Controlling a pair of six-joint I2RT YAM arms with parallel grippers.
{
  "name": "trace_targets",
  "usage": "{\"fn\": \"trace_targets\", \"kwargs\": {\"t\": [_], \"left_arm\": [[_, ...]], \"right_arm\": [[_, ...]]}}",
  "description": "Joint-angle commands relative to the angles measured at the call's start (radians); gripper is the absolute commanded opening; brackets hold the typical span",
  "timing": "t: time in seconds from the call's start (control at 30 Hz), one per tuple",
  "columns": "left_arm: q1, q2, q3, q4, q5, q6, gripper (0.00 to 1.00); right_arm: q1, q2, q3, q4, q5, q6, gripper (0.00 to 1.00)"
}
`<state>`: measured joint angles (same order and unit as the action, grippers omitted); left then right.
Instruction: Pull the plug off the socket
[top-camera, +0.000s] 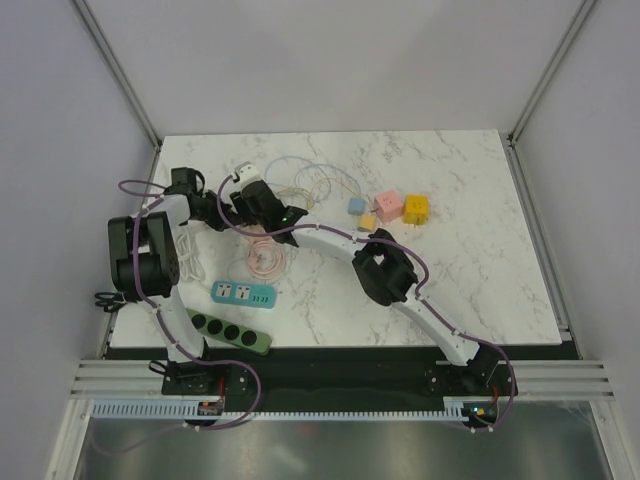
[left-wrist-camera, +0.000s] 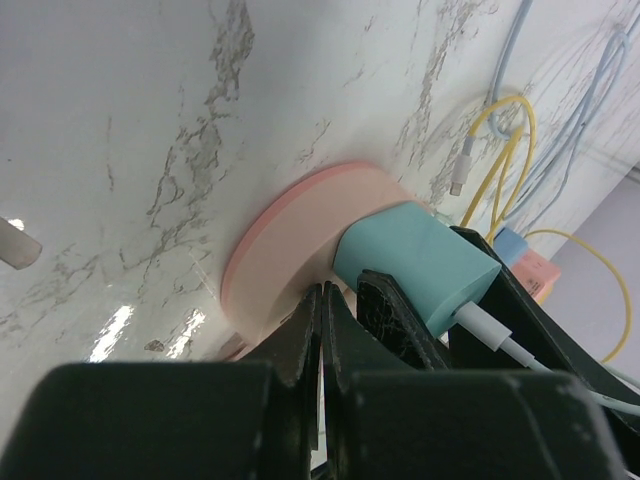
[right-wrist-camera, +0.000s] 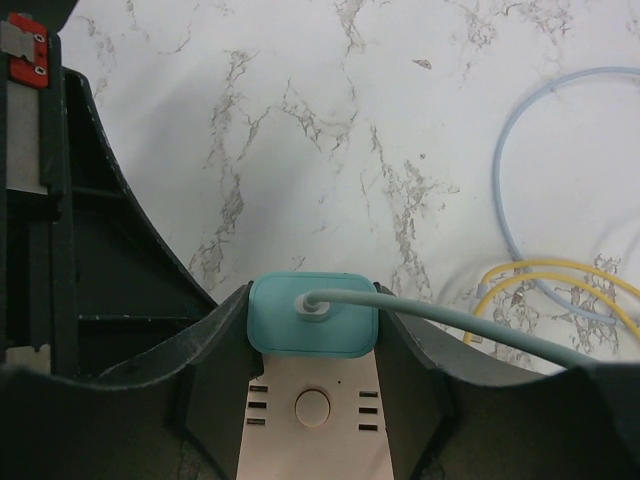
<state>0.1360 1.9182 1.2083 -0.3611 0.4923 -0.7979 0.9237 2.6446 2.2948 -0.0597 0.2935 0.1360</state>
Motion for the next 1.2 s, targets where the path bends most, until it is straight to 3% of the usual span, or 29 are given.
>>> {"fn": "trace_targets", "kwargs": {"t": [0.0,0.07,0.2,0.23,0.47,0.77,0.87,0.93,1.03,1.17], "left_arm": [[-0.009,0.027,0.017,-0.053,-0.077,-0.006,0.02],[-0.009,0.028,0.022,-0.059,-0.081,-0.004,0.02],[-0.012,0.030,0.028,-0.071,-0.096,-0.004,0.02],[-0.013,0.030,0.030,-0.078,-0.107,-0.003,0.02],[-0.035,0.031,0.054,-0.128,-0.175,0.012,0.02],[-0.055,0.035,0.083,-0.167,-0.233,0.031,0.02],[-0.055,0.038,0.083,-0.170,-0.235,0.031,0.02],[-0.056,0.039,0.086,-0.171,-0.233,0.031,0.02],[-0.056,0.047,0.089,-0.171,-0.228,0.031,0.02],[-0.056,0.051,0.088,-0.173,-0.225,0.029,0.02]], "right_arm": [[0.006,0.014,0.052,0.029,0.001,-0.022,0.54],[0.004,0.017,0.054,0.031,0.002,-0.026,0.52],[0.004,0.017,0.071,0.026,-0.007,-0.041,0.16],[0.004,0.011,0.071,0.020,-0.014,-0.042,0.00],[-0.016,-0.066,0.098,-0.025,-0.030,0.100,0.00],[-0.039,-0.098,0.071,0.038,-0.113,0.221,0.00],[-0.013,-0.110,0.051,0.032,-0.068,0.136,0.00],[0.038,-0.126,0.025,0.044,0.051,-0.035,0.00],[0.073,-0.129,-0.003,0.052,0.159,-0.162,0.00],[0.070,-0.149,-0.035,0.054,0.159,-0.136,0.00]]}}
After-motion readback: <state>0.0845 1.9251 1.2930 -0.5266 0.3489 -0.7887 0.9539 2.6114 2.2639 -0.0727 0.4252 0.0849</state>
